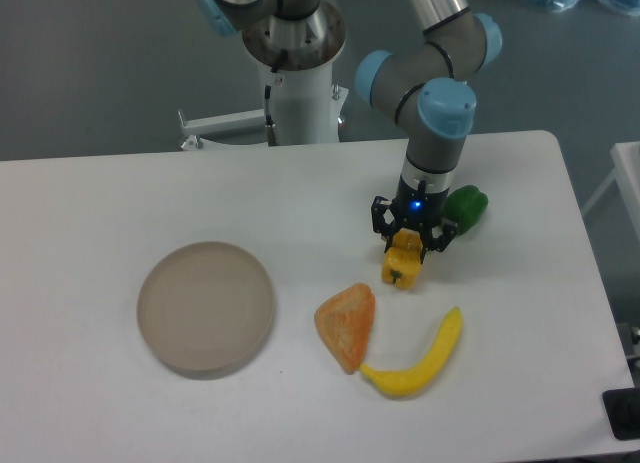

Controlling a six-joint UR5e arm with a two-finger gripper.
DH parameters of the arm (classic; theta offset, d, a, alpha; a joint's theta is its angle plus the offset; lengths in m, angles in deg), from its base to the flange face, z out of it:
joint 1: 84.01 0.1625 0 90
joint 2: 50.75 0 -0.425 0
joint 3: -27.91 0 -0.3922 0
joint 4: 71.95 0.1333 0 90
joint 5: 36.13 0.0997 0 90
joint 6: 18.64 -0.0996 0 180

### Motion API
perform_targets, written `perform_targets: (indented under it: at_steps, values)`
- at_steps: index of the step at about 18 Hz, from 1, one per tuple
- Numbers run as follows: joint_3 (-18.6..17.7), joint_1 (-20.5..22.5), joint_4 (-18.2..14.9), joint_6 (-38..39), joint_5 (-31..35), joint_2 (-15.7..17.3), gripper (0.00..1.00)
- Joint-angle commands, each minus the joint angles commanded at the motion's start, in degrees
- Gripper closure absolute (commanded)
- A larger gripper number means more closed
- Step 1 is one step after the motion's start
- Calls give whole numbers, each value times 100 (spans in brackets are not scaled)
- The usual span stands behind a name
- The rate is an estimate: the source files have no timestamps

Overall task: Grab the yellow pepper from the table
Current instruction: 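Lower the gripper onto the yellow pepper and close on it, then lift the gripped yellow pepper up off the table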

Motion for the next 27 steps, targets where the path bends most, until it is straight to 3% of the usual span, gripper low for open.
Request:
perform_targets:
  at_steps: [4, 9, 14, 20, 23, 27]
  values:
    - [412, -35, -17, -114, 0, 62, 65]
    - [1256, -141, -70, -123, 0, 27, 65]
    - [1635, -141, -88, -448, 9, -17, 65]
    - [2302, -202, -132, -685, 412, -263, 65]
    - [2636, -228, -377, -817, 702, -474, 65]
    - [2830, -387, -483, -897, 957, -632, 65]
